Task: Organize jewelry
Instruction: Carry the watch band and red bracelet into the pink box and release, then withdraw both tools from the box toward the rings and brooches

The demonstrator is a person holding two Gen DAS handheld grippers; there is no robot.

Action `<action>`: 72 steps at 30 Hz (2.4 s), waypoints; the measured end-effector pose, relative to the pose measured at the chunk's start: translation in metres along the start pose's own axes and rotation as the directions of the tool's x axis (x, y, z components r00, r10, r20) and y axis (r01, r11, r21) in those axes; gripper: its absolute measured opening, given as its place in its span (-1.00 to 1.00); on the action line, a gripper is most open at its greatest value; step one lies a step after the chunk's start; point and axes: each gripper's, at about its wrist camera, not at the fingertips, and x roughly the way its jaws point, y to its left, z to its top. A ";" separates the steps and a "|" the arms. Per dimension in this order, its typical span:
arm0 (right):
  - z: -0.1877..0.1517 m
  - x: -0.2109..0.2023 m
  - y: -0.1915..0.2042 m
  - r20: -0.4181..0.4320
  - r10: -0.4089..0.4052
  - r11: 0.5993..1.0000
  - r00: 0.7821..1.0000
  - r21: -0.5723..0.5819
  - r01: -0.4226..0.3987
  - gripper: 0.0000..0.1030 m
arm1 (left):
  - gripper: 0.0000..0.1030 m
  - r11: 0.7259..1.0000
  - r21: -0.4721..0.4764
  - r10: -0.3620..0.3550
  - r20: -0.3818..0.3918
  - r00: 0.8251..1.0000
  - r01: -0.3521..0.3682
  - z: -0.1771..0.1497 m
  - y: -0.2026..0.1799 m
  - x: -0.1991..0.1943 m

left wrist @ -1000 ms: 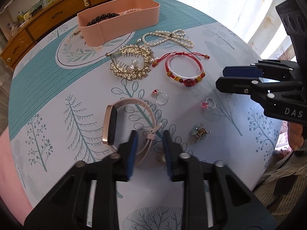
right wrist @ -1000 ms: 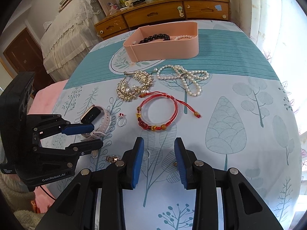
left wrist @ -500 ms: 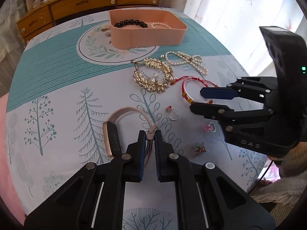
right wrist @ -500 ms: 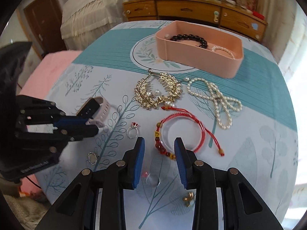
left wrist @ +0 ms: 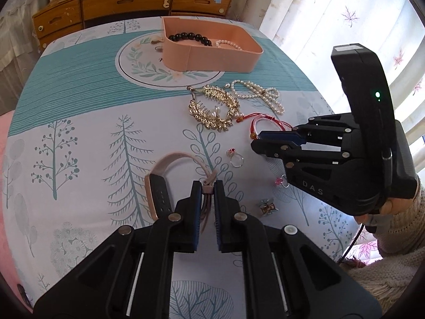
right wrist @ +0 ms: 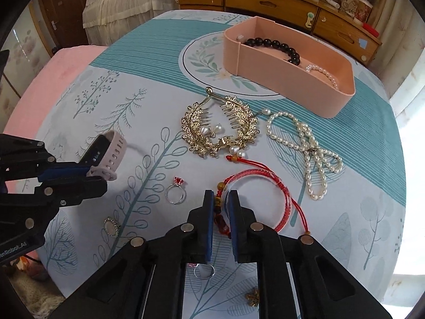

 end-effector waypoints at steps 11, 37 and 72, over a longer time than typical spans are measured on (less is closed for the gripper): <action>0.029 -0.082 0.004 0.184 -0.026 0.999 0.983 0.036 0.020 -0.80 | -0.87 0.998 0.023 0.060 0.115 0.992 -0.063 0.051 0.004 -0.058; 0.147 -0.017 -0.155 0.242 0.125 0.832 0.962 0.503 -0.235 -0.78 | -0.71 0.992 -0.122 -0.008 0.113 0.994 0.021 0.238 0.007 0.071; -0.029 -0.176 -0.039 0.392 0.004 0.949 0.920 0.289 -0.127 -0.60 | 0.03 0.985 -0.089 0.166 0.276 0.947 -0.147 0.049 -0.043 -0.093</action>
